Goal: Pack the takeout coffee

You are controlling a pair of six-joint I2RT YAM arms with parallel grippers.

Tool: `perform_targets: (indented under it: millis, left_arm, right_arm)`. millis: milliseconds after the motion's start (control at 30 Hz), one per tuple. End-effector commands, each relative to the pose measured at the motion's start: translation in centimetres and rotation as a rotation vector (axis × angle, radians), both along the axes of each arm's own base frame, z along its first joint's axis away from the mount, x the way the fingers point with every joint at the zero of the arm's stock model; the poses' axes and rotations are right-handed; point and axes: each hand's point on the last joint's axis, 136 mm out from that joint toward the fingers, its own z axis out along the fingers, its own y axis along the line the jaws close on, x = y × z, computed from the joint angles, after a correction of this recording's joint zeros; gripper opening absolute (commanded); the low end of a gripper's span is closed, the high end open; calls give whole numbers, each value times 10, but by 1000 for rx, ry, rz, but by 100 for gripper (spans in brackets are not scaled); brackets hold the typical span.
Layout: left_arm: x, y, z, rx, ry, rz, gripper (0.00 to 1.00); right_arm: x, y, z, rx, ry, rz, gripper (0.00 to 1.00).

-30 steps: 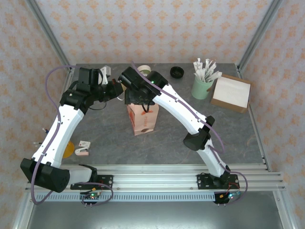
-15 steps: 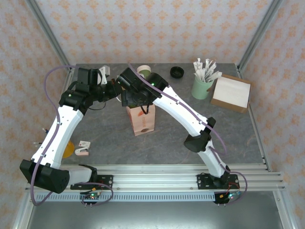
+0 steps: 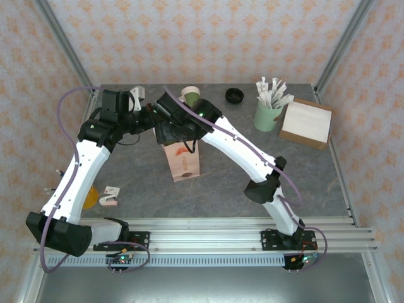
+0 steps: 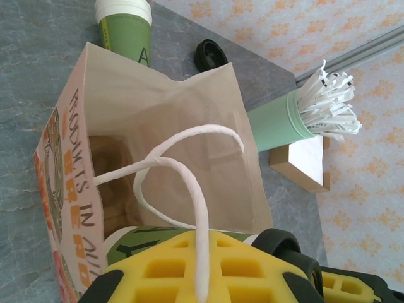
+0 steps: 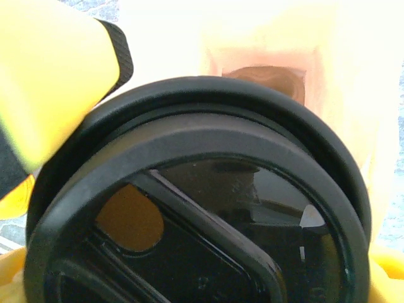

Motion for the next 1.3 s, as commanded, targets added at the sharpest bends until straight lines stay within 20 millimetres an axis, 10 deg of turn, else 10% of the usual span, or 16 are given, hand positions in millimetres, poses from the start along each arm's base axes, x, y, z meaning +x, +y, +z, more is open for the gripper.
perform_targets:
  millis: [0, 267, 767, 1267]
  left_arm:
    - [-6, -6, 0, -18, 11, -20, 0]
    - [-6, -7, 2, -27, 6, -22, 0]
    - [-17, -19, 8, -36, -59, -138, 0]
    - [-29, 2, -33, 125, -2, -115, 0]
  right_arm:
    - [3, 5, 55, 82, -196, 11, 54]
    - [-7, 21, 21, 78, -70, 32, 54]
    - [17, -36, -28, -73, 98, -201, 51]
    - [33, -38, 9, 99, 55, -264, 49]
